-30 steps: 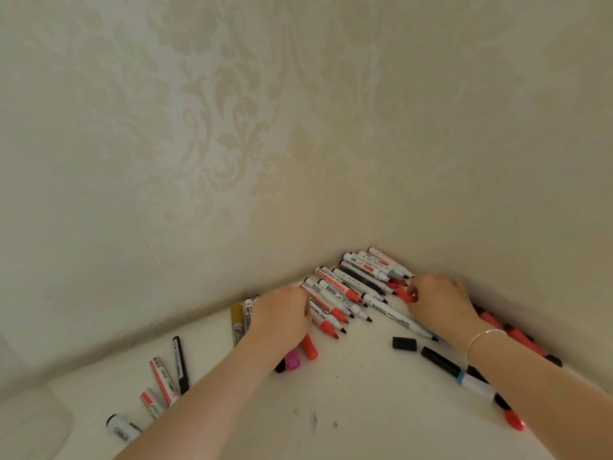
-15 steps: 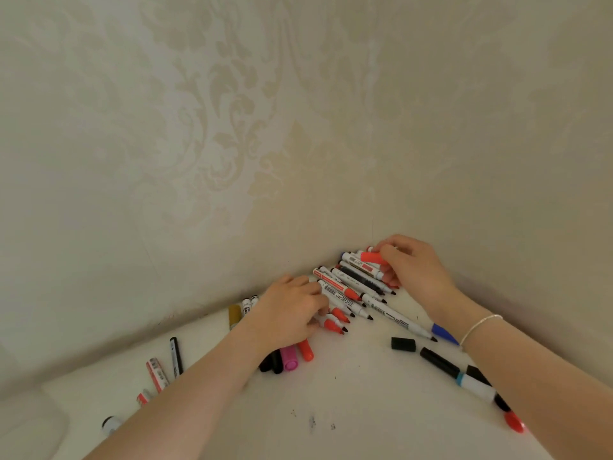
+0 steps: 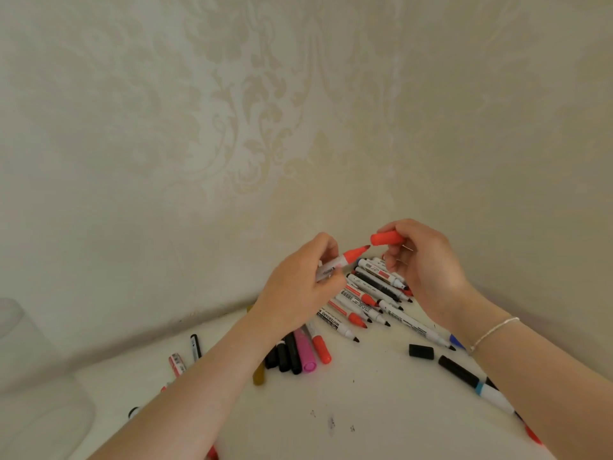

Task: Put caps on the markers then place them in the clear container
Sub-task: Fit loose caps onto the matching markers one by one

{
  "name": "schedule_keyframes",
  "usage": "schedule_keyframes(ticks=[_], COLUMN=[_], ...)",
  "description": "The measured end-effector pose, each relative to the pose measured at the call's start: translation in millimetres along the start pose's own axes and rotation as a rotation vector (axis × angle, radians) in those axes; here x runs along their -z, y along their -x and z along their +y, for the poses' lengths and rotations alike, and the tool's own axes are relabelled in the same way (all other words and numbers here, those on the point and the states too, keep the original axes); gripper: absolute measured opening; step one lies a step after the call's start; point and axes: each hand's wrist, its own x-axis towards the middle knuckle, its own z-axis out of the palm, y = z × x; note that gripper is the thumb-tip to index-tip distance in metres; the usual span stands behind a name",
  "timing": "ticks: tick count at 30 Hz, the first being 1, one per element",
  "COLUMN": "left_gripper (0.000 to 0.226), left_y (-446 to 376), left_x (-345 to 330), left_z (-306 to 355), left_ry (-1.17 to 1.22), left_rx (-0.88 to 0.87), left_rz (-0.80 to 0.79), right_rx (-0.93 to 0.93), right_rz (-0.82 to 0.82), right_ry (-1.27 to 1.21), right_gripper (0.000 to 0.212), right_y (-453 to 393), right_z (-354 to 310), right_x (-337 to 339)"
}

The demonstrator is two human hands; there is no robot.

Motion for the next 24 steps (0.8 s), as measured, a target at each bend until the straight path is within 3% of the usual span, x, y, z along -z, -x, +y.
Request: schedule_keyframes(ticks=[7,14,19,24], left_gripper=[0.011,0.011,0.010,0.007], left_y=[3.0,4.9,7.2,7.9], left_x=[8.9,13.4,13.5,12.7], left_z=[7.5,7.5,6.9,4.3], left_ry=[-0.046,-0.069,-0.055,0.024], left_rx=[0.005,0.013,0.047,0.110], left_rz=[0.023,0.005,0.000,0.055], right_rx=[0.122,0.157,0.154,0.097], right_rz=[0.085,0.042,0.019,0.131], right_ry=[0.221,0.335,0.384,0.291], right_gripper=[0.028,0.029,0.028,0.020], right_y=[5.5,9.9,11.4,8.9], right_z=[-2.7,-4.2,-5.6,-7.7], right_x=[-8.4,-15.6,-16.8,-13.3])
